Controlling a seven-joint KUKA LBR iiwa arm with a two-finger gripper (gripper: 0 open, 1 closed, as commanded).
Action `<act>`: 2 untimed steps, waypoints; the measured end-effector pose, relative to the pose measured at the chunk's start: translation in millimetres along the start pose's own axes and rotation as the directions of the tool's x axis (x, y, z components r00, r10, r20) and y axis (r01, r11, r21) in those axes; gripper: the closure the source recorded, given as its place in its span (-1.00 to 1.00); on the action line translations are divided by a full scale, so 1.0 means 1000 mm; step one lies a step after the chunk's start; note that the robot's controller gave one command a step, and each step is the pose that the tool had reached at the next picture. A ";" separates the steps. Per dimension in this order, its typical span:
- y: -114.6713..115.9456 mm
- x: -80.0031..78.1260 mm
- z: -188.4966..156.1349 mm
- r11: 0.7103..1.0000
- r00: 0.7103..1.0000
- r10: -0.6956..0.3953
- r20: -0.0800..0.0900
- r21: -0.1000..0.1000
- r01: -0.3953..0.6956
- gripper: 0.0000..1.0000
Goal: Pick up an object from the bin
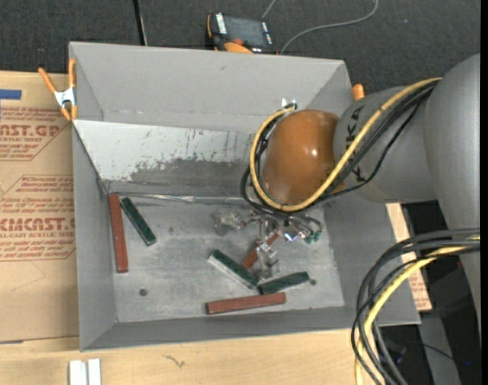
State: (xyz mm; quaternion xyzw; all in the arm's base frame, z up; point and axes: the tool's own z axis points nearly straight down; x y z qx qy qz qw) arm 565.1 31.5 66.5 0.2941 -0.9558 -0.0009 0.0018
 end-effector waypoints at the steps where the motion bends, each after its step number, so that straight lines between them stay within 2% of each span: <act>1: -0.001 -0.002 -0.003 1.000 1.000 0.001 0.005 0.002 -0.001 1.00; 2: 0.000 0.003 -0.199 0.987 0.987 -0.163 0.011 0.010 0.163 1.00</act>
Offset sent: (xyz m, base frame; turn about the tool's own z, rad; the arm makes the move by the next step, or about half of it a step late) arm 0.0000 0.0000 0.0000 0.0000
